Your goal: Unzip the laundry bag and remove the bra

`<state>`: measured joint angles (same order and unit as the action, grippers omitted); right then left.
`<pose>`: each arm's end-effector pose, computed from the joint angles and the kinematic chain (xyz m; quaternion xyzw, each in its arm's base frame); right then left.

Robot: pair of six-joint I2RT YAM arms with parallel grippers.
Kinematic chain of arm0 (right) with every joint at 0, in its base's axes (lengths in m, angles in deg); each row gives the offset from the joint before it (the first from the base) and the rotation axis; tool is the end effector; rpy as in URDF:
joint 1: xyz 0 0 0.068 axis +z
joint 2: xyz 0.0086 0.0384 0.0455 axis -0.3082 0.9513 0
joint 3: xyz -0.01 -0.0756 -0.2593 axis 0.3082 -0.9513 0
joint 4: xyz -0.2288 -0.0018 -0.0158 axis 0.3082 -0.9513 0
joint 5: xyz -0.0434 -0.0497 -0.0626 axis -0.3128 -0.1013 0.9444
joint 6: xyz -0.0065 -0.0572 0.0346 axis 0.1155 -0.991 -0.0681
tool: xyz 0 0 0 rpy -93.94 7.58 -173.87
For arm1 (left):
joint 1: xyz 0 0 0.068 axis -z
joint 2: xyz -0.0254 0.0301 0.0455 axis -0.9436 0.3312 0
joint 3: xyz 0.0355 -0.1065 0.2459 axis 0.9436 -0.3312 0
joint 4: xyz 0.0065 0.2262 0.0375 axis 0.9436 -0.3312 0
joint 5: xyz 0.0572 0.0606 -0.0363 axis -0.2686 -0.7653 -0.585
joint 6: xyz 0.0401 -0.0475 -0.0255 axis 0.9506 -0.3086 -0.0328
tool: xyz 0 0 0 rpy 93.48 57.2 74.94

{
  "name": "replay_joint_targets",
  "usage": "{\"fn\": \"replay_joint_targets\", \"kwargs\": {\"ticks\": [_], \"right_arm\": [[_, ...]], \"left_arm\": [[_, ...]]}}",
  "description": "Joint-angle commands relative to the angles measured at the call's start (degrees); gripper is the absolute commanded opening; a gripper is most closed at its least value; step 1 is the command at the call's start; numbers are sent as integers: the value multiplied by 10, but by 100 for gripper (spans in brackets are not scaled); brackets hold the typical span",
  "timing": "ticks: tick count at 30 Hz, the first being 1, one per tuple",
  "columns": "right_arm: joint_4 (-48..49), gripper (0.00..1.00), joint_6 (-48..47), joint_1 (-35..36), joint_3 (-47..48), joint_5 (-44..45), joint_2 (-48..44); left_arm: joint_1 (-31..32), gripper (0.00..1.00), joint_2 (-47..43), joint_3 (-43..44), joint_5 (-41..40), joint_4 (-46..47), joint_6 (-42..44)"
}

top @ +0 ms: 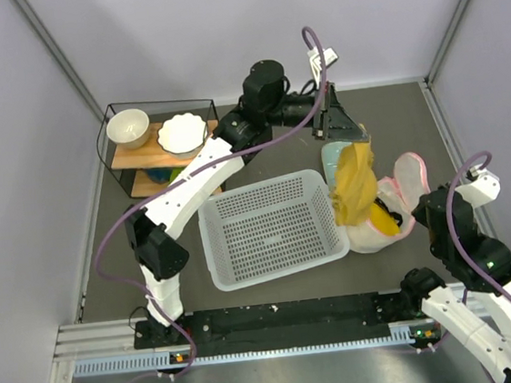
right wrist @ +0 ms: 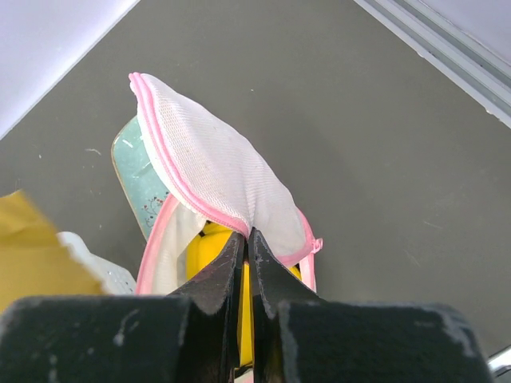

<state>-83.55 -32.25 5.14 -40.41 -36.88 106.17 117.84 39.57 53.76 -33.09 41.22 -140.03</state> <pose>0.0614 -0.0122 0.2918 0.3352 0.7623 0.0123 0.5535 0.2488 -0.3327 0.4510 0.2952 0.6378 -0.6930 0.1606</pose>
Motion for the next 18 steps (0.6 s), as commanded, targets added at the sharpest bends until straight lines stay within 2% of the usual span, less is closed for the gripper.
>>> {"fn": "replay_joint_targets", "kwargs": {"ticks": [1, 5, 10, 14, 18], "right_arm": [[4, 0, -5, -2, 10, 13, 3], [5, 0, -11, -2, 14, 18, 10], [9, 0, -11, -2, 10, 20, 11], [11, 0, -13, -2, 8, 17, 11], [12, 0, -12, -2, 8, 15, 11]], "left_arm": [[-42, 0, -81, 18, 22, 43, -24], [-94, 0, -138, -47, 10, -45, 55], [-104, 0, -222, -180, -26, -139, 145], [-111, 0, -263, -271, -74, -186, 210], [-118, 0, -287, -343, -98, -195, 227]]}}
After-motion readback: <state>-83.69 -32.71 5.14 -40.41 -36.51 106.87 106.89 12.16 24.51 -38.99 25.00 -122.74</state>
